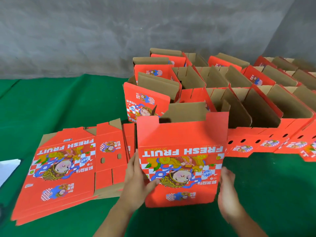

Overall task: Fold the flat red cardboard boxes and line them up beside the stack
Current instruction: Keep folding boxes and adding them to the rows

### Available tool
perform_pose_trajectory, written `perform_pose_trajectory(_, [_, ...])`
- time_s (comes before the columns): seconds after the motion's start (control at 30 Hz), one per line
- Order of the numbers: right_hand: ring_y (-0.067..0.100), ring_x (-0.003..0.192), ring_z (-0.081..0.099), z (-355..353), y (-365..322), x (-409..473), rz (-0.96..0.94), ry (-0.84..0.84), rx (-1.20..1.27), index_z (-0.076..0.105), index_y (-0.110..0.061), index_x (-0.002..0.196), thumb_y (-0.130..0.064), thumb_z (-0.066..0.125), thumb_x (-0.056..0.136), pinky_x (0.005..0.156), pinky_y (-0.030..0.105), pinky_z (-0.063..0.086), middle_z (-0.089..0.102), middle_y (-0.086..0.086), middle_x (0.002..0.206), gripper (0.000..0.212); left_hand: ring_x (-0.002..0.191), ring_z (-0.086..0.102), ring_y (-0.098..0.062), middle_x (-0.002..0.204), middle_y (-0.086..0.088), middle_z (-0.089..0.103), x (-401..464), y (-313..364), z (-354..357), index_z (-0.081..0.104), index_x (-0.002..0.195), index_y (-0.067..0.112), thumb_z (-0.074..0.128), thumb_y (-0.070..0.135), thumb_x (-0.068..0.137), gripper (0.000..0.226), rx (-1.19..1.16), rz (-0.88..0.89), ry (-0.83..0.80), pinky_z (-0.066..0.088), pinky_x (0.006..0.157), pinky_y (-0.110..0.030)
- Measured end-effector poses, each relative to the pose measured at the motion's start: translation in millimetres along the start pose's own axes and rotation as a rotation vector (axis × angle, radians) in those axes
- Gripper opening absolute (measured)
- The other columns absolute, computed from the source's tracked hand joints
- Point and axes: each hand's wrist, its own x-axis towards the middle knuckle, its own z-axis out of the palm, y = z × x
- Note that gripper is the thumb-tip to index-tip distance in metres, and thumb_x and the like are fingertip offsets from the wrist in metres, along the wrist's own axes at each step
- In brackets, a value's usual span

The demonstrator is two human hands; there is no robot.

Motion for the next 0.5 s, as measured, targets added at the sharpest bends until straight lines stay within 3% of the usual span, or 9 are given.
perform_pose_trajectory(0.03, [0.018,0.088,0.07,-8,7,-6,-0.02,-0.047,0.002,0.059,-0.031,0.102,-0.054,0.058,0.093,0.084,0.03,0.053,0.07,0.001,0.112,0.025,0.158,0.012,-0.01,0.165,0.004,0.015,-7,2,1,0.009,0.167,0.026,0.086,0.047,0.081,0.117,-0.06,-0.015,-0.007,0.029,0.127,-0.048])
perform_pose_trajectory(0.1, [0.016,0.113,0.065,-23,15,-11,-0.062,-0.099,-0.041,0.05,-0.042,0.114,-0.068,0.059,0.082,0.087,0.03,0.046,0.063,0.0,0.126,0.042,0.143,0.04,-0.004,0.161,0.006,0.016,-18,15,-7,0.005,0.167,0.037,0.085,0.055,0.08,0.119,-0.224,-0.028,-0.034,0.046,0.116,-0.042])
perform_pose_trajectory(0.17, [0.029,0.11,0.062,-32,-2,1,-0.125,0.001,-0.067,0.052,-0.036,0.119,-0.044,0.057,0.089,0.082,0.029,0.044,0.059,0.018,0.125,0.032,0.126,0.055,-0.006,0.16,0.002,0.019,-22,31,-18,0.009,0.164,0.047,0.08,0.064,0.08,0.111,-0.329,-0.008,0.054,0.053,0.106,-0.037])
perform_pose_trajectory(0.23, [0.018,0.082,0.058,-36,-32,21,-0.239,0.074,-0.086,0.058,-0.033,0.11,-0.01,0.052,0.092,0.066,0.016,0.044,0.055,0.019,0.108,0.03,0.146,0.04,-0.039,0.155,-0.018,0.028,-18,48,-27,0.027,0.156,0.048,0.078,0.054,0.081,0.09,-0.407,0.024,0.18,0.04,0.117,-0.06])
perform_pose_trajectory(0.3, [0.008,0.095,0.062,-33,-69,29,-0.377,-0.004,-0.078,0.057,-0.028,0.122,0.001,0.047,0.095,0.075,0.011,0.052,0.06,0.006,0.123,0.041,0.134,0.039,-0.066,0.149,-0.032,0.035,-13,65,-35,0.043,0.14,0.053,0.074,0.038,0.077,0.071,-0.527,0.008,0.221,0.041,0.108,-0.074])
perform_pose_trajectory(0.33, [0.009,0.109,0.062,-31,-82,29,-0.454,-0.102,-0.119,0.055,-0.02,0.134,-0.001,0.046,0.098,0.091,0.016,0.053,0.061,0.001,0.128,0.042,0.126,0.05,-0.061,0.151,-0.027,0.034,-10,74,-39,0.051,0.133,0.057,0.072,0.033,0.077,0.064,-0.553,0.03,0.235,0.052,0.101,-0.065])
perform_pose_trajectory(0.4, [0.025,0.118,0.059,-24,-103,23,-0.491,-0.259,-0.198,0.056,-0.008,0.139,-0.015,0.049,0.103,0.108,0.024,0.046,0.061,0.0,0.116,0.038,0.11,0.069,-0.031,0.158,-0.001,0.03,-9,85,-48,0.065,0.12,0.055,0.069,0.029,0.077,0.05,-0.526,0.081,0.206,0.063,0.085,-0.043])
perform_pose_trajectory(0.43, [0.028,0.128,0.053,-21,-108,14,-0.522,-0.268,-0.239,0.06,-0.009,0.133,-0.024,0.049,0.103,0.11,0.021,0.041,0.058,0.002,0.12,0.035,0.121,0.065,-0.017,0.159,0.012,0.029,-9,87,-50,0.072,0.112,0.045,0.068,0.031,0.076,0.038,-0.459,0.092,0.182,0.06,0.094,-0.042])
perform_pose_trajectory(0.5, [0.018,0.15,0.032,-25,-100,-8,-0.746,-0.314,-0.336,0.063,-0.016,0.131,-0.039,0.048,0.096,0.119,0.024,0.028,0.04,0.006,0.151,0.045,0.151,0.033,-0.01,0.164,0.021,0.026,-10,83,-54,0.078,0.088,0.031,0.064,0.041,0.075,0.022,-0.291,0.068,0.152,0.038,0.119,-0.051])
